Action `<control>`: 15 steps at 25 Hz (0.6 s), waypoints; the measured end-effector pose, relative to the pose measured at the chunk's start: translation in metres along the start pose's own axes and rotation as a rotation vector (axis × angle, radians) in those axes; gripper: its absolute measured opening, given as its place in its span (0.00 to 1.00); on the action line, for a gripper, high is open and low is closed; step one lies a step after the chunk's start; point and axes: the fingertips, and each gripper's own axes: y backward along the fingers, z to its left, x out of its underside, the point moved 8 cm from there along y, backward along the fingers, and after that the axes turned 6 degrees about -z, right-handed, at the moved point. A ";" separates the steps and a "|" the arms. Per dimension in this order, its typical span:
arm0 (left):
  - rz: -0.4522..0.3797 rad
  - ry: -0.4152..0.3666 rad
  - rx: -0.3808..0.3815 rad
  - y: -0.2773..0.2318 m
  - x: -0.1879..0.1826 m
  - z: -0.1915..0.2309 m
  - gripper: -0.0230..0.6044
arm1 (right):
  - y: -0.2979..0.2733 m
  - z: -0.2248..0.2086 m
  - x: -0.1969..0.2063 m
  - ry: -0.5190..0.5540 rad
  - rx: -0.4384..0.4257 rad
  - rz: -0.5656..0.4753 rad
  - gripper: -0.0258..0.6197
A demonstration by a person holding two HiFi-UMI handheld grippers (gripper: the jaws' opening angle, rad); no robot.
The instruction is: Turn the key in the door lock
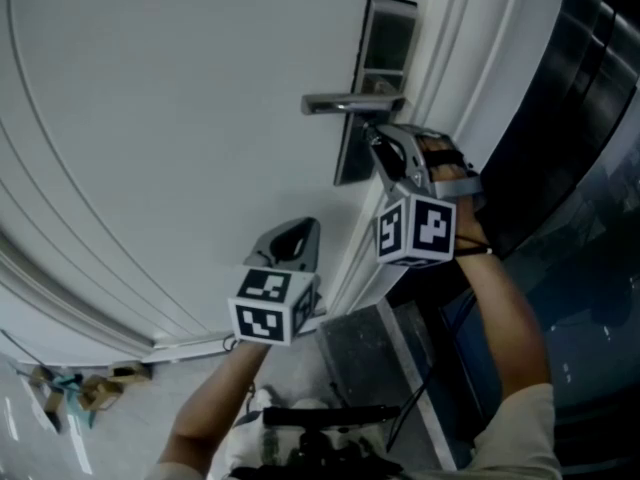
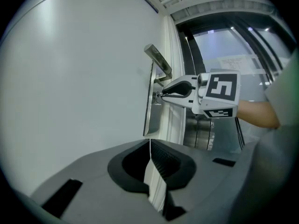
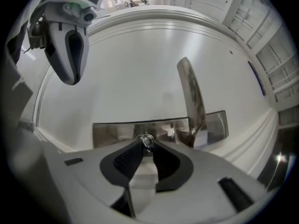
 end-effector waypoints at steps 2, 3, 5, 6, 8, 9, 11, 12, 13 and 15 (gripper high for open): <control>0.001 0.000 0.001 0.000 0.000 -0.001 0.07 | 0.000 -0.001 0.001 -0.051 0.003 -0.006 0.17; 0.003 -0.001 0.001 0.000 0.000 -0.001 0.07 | 0.001 -0.002 0.001 -0.070 0.000 -0.006 0.17; 0.004 -0.002 0.000 0.000 0.000 0.000 0.07 | 0.001 -0.003 0.002 -0.094 -0.006 -0.011 0.17; 0.003 -0.001 -0.002 0.000 0.000 0.000 0.07 | 0.001 -0.004 0.003 -0.114 -0.010 -0.015 0.17; 0.002 -0.001 -0.004 0.001 -0.001 0.001 0.07 | 0.001 -0.005 0.003 -0.191 -0.018 -0.023 0.17; 0.002 -0.001 -0.003 0.001 -0.001 0.001 0.07 | 0.001 -0.006 0.003 -0.238 -0.020 -0.025 0.17; 0.004 -0.001 -0.001 0.001 -0.001 0.001 0.07 | 0.001 -0.007 0.004 -0.311 -0.017 -0.023 0.17; 0.004 -0.001 -0.001 0.001 -0.001 0.001 0.07 | 0.001 -0.008 0.005 -0.340 -0.014 -0.022 0.17; 0.004 -0.001 -0.001 0.001 -0.001 0.002 0.07 | 0.001 -0.008 0.005 -0.369 -0.012 -0.022 0.18; 0.004 -0.001 -0.003 0.001 -0.001 0.002 0.07 | 0.001 -0.009 0.005 -0.423 -0.006 -0.022 0.18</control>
